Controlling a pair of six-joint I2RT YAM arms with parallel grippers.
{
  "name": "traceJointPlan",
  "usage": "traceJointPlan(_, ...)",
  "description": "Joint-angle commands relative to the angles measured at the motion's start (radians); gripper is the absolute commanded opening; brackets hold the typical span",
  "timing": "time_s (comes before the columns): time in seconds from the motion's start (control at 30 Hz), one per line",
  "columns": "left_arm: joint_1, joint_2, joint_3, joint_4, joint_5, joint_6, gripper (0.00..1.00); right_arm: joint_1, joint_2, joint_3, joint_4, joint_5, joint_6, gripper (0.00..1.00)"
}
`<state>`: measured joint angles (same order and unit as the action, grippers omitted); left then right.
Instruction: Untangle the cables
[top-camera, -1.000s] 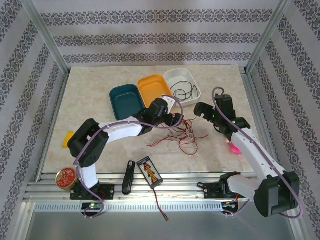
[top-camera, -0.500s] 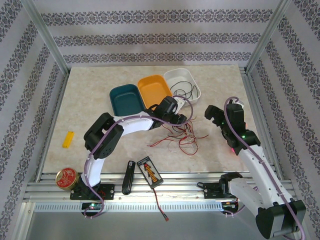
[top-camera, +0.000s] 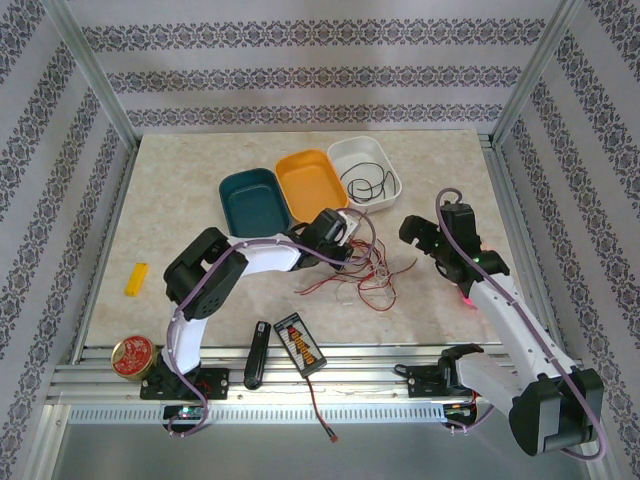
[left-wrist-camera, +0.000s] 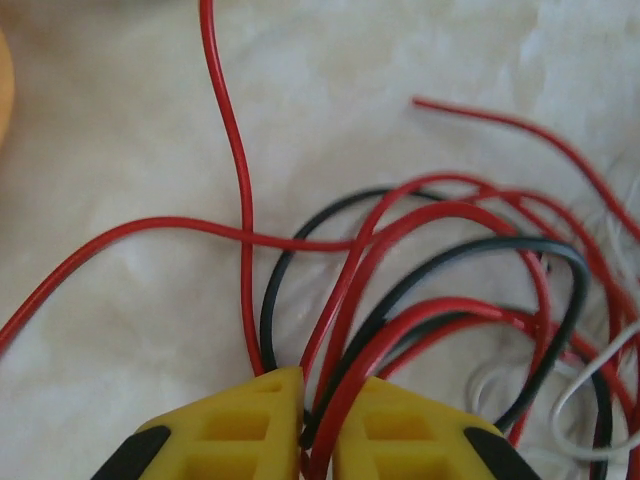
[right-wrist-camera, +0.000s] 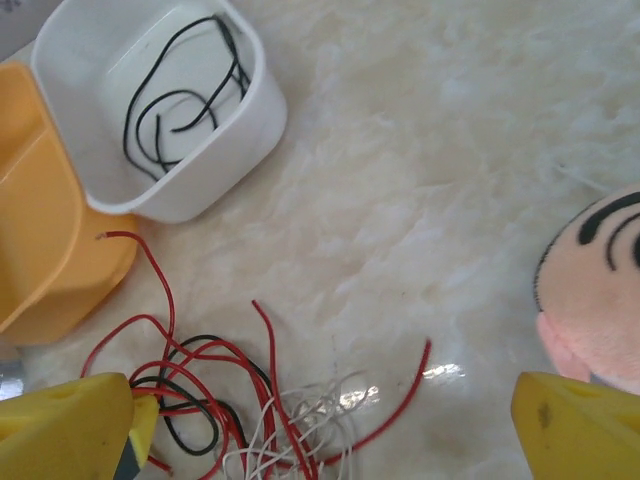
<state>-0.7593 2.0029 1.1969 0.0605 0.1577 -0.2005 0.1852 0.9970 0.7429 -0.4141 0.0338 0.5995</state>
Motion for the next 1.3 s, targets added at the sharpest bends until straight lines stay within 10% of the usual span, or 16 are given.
traceJointPlan(0.0,-0.022,-0.087,-0.062,0.073,0.036,-0.080,0.10,0.003,-0.009,-0.015,0.045,-0.113,-0.021,0.87)
traceJointPlan(0.57,-0.029,-0.201,-0.244,0.184,0.069,-0.181,0.01,0.212,0.261,0.013,0.141,-0.297,-0.081,0.36)
traceJointPlan(1.27,-0.029,-0.209,-0.264,0.213,0.093,-0.184,0.00,0.183,0.526,0.058,0.291,-0.449,-0.111,0.27)
